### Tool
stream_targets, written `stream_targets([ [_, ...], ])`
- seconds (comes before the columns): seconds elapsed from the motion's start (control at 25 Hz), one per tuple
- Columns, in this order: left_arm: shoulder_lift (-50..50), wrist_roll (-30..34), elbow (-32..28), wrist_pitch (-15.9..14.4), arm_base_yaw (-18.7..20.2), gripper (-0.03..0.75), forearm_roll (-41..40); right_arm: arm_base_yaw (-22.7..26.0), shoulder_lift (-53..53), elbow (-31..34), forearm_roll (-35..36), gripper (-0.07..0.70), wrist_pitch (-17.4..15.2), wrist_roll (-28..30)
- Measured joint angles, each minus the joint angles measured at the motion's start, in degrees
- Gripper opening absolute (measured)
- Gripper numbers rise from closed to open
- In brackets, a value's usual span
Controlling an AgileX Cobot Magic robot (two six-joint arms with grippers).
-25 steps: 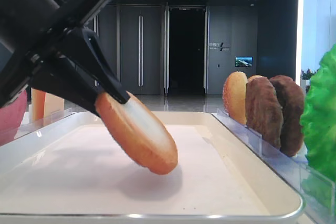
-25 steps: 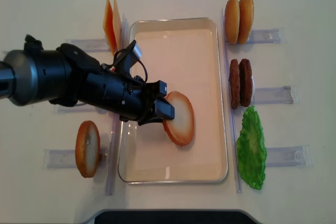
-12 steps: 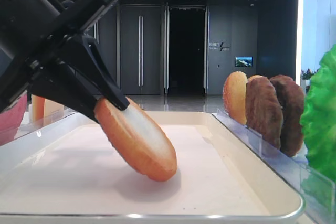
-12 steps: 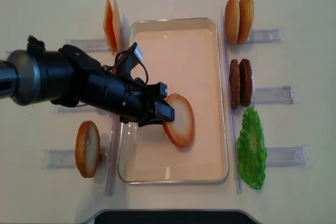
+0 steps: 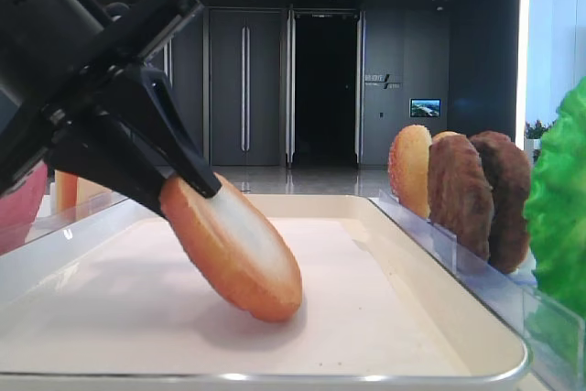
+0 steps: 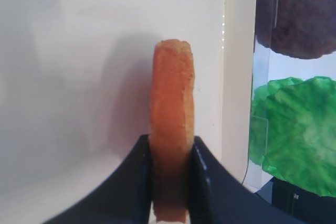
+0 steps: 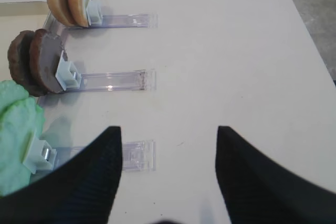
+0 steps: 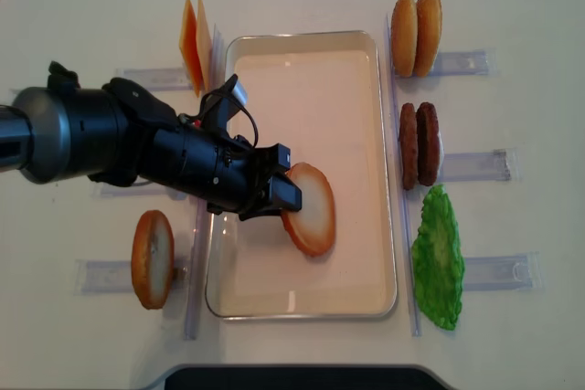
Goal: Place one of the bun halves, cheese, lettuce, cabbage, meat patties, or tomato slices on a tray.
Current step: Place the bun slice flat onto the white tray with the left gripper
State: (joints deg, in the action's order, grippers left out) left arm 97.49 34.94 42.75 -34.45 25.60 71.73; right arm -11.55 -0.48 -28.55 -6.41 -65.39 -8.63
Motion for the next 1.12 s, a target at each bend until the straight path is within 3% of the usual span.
stream_targets([
  [0.8, 0.0, -2.89, 0.0, 0.85, 0.07, 0.139, -1.71, 0.0, 0.0, 0.0, 0.0, 0.409, 0.0, 0.0],
  [0.92, 0.0, -2.89, 0.0, 0.85, 0.07, 0.187, -1.77, 0.0, 0.0, 0.0, 0.0, 0.409, 0.0, 0.0],
  [1.12, 0.0, -3.86, 0.0, 0.9, 0.07, 0.376, -2.25, 0.0, 0.0, 0.0, 0.0, 0.409, 0.0, 0.0],
])
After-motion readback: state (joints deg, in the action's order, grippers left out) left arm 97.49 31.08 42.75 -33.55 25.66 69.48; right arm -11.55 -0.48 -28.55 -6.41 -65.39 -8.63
